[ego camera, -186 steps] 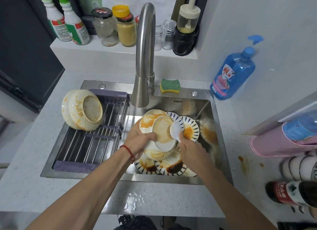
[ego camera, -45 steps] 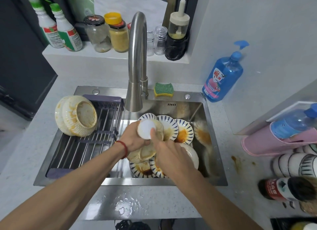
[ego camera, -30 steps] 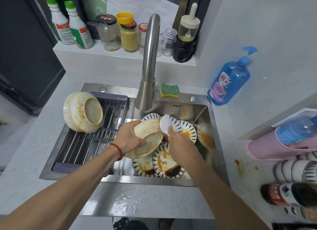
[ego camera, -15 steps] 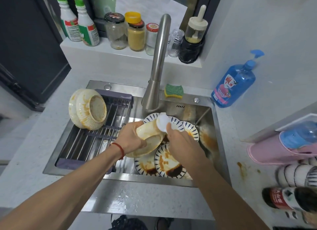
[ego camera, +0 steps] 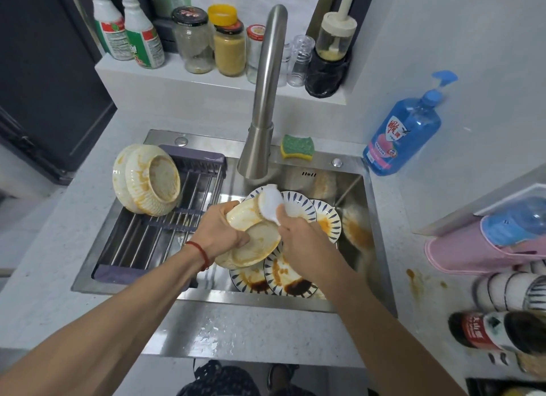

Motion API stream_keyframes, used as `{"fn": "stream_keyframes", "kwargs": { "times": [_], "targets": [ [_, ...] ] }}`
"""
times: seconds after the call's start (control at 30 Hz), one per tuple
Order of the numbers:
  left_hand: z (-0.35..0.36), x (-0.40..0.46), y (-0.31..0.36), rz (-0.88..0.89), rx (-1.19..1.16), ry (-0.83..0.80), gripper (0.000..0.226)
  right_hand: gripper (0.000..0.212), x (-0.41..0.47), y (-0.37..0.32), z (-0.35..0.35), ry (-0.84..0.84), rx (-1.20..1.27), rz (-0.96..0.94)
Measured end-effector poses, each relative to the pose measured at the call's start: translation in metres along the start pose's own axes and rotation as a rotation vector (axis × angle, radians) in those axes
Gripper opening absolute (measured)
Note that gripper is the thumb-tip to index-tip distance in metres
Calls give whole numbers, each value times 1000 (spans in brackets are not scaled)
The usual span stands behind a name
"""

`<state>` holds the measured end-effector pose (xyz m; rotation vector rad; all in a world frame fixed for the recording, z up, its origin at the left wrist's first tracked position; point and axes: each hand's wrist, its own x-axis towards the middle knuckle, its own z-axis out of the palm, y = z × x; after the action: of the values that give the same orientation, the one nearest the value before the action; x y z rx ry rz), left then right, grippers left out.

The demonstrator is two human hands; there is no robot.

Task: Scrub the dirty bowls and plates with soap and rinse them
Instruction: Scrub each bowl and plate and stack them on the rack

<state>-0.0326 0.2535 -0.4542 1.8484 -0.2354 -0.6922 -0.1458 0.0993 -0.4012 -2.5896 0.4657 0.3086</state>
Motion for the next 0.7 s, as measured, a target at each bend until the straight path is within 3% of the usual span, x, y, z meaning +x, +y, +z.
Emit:
{"fn": "stream_keyframes", "kwargs": {
  "times": [0.17, 0.33, 0.43, 0.7],
  "targets": [
    [-4, 0, -1, 15, -105, -8, 55, 53, 13, 26, -14, -37, 24, 143],
    [-13, 1, -3, -3, -214, 18, 61, 50, 4, 19, -3, 3, 107, 52],
    [-19, -1, -4, -12, -258, 45, 60, 50, 15, 28, -5, -17, 118, 148],
    [-39, -3, -5, -64, -390, 140, 66, 46, 25, 14, 6, -41, 254, 165]
  ]
}}
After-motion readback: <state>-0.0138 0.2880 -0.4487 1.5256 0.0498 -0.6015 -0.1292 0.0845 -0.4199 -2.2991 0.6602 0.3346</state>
